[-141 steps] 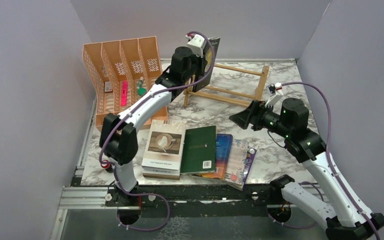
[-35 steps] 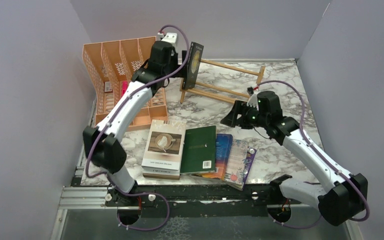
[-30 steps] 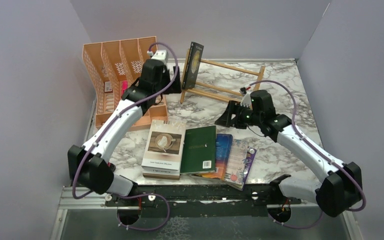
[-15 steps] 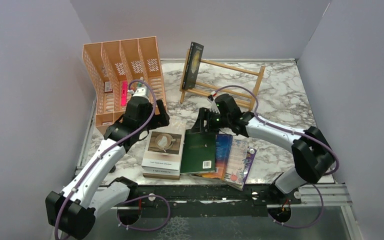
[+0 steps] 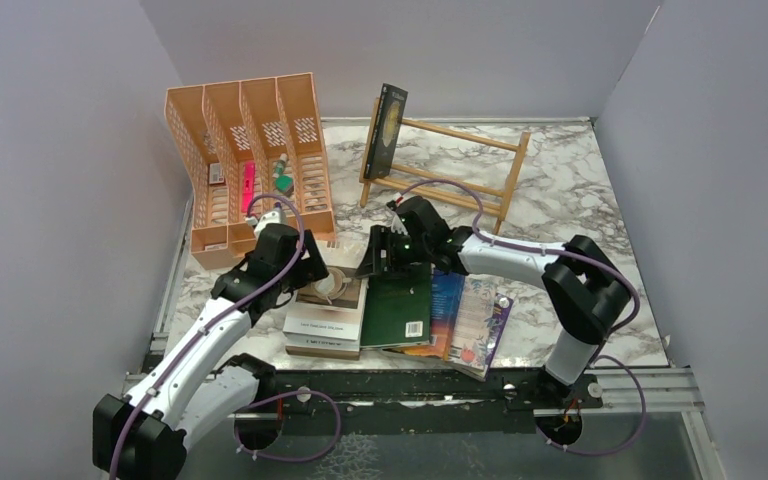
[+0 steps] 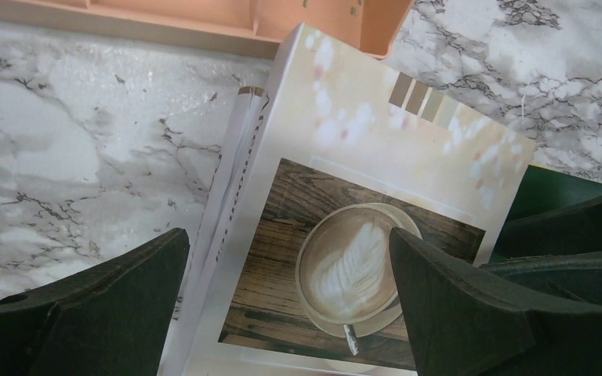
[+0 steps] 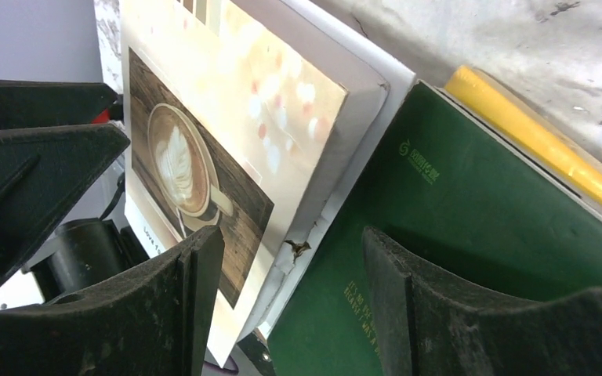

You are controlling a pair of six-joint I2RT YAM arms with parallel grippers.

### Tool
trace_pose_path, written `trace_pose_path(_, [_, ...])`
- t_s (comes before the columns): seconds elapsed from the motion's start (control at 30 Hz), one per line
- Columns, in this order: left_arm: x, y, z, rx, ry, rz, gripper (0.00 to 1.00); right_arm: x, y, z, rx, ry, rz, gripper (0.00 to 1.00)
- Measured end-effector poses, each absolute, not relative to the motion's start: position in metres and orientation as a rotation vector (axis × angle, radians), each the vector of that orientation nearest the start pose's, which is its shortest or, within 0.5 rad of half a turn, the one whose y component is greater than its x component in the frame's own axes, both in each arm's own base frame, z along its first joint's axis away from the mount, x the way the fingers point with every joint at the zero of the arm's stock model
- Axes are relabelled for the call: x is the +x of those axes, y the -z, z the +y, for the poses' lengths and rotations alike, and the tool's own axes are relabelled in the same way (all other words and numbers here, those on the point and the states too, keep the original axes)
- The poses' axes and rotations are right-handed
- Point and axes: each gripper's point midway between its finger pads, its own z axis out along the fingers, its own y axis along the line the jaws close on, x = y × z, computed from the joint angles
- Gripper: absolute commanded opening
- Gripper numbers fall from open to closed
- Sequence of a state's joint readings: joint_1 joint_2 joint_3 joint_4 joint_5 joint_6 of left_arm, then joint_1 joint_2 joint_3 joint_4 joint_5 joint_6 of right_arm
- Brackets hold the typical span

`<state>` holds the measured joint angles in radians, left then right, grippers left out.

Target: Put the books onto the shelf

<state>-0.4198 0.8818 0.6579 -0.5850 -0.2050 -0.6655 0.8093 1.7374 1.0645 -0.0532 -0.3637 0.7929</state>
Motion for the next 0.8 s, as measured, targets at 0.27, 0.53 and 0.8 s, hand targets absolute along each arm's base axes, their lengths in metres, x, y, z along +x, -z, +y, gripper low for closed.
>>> trace_pose_path(0.27, [0.227,-0.098,-0.092,-0.452,0.287,2.371,0.96,0.242,-0.082,0.391,-0.212,-1.139,2.59,0.62])
trace_pose_path(0.53, [0.227,-0.095,-0.107,-0.455,0.39,2.374,0.85,0.243,-0.085,0.396,-0.215,-1.163,2.571,0.62])
trace_pose_path(0.8, [0.227,-0.093,-0.121,-0.414,0.506,2.377,0.81,0.245,-0.091,0.398,-0.205,-1.213,2.555,0.66])
